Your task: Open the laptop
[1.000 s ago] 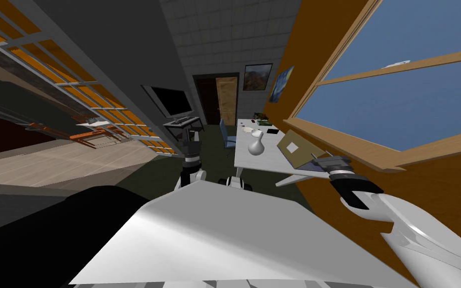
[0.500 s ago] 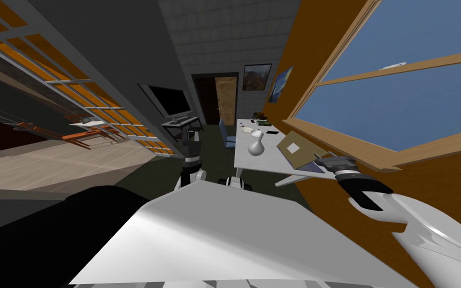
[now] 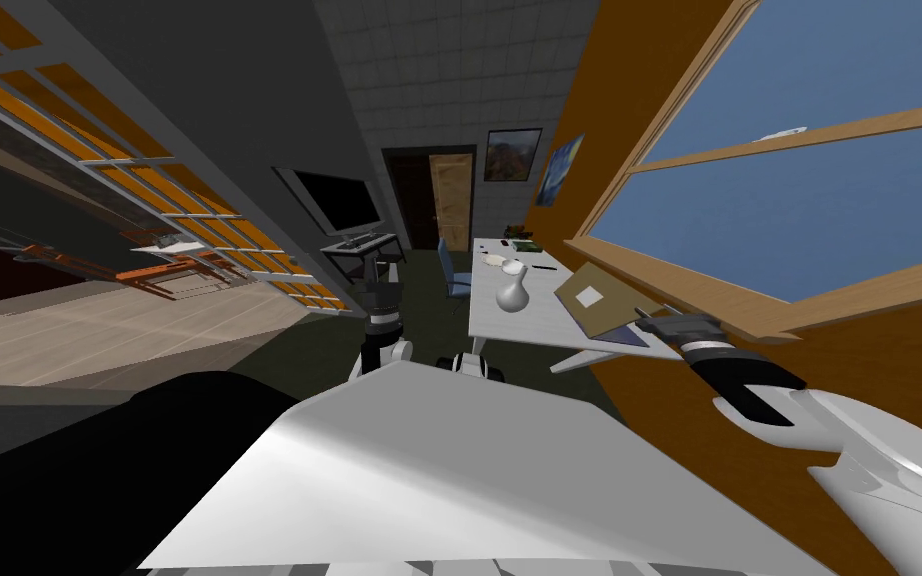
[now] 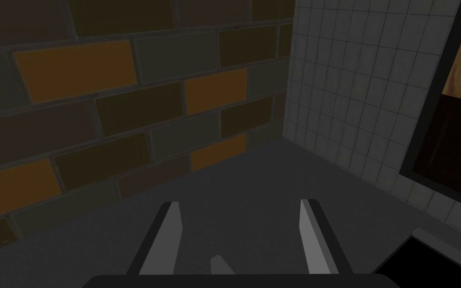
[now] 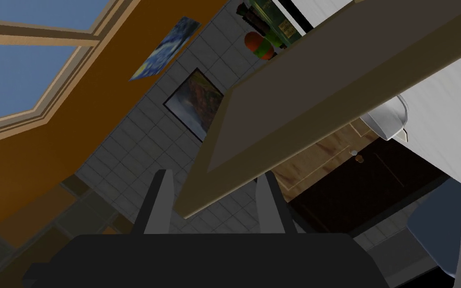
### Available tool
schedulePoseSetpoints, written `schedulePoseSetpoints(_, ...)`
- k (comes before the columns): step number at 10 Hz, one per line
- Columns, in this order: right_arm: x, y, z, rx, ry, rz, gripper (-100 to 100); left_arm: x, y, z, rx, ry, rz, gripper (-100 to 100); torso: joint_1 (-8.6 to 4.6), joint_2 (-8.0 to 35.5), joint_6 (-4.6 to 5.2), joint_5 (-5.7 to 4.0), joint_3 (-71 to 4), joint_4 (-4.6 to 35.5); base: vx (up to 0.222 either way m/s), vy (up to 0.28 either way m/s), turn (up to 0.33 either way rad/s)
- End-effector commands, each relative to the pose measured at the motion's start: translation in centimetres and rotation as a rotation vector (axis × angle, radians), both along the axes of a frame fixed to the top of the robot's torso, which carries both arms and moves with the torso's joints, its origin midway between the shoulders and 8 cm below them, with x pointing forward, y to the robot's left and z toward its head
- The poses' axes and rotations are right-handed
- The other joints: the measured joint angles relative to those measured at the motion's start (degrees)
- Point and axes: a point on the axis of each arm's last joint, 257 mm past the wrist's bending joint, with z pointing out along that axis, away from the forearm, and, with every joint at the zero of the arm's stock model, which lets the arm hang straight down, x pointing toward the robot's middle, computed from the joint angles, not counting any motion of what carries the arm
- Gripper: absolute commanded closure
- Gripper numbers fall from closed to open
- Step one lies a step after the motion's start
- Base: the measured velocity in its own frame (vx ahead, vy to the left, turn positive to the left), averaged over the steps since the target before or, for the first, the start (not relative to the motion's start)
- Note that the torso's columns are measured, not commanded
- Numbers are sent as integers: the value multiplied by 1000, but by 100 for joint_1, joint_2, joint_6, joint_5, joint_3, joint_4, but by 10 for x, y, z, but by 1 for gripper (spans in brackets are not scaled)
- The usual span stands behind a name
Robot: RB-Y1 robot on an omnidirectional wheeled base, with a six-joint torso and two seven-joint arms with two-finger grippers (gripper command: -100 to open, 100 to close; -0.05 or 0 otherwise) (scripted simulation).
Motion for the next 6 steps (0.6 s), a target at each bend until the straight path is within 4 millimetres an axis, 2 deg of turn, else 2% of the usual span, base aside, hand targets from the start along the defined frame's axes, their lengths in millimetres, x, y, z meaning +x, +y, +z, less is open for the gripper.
schedulePoseSetpoints(1,-3,-13,-7,69,15,-3,100,0,0,0,0,0,0,0,2,2,-4,0,2,1,13,9,-10)
schedulePoseSetpoints(2,-1,-17,-1,105,7,7,100,0,0,0,0,0,0,0,3,5,4,3,3,3,16,15,-43)
schedulePoseSetpoints(3,-4,-23,-6,109,15,-7,100,0,0,0,0,0,0,0,8,10,2,13,4,11,14,7,-17)
schedulePoseSetpoints(4,-1,-19,2,96,1,3,100,0,0,0,0,0,0,0,15,14,0,12,8,10,6,0,-10)
schedulePoseSetpoints(5,11,-11,-7,142,7,33,100,0,0,0,0,0,0,0,28,17,-9,22,9,14,-3,-23,-114)
schedulePoseSetpoints(6,13,-17,-7,148,3,20,100,0,0,0,0,0,0,0,29,15,-10,19,8,12,-1,-22,-70)
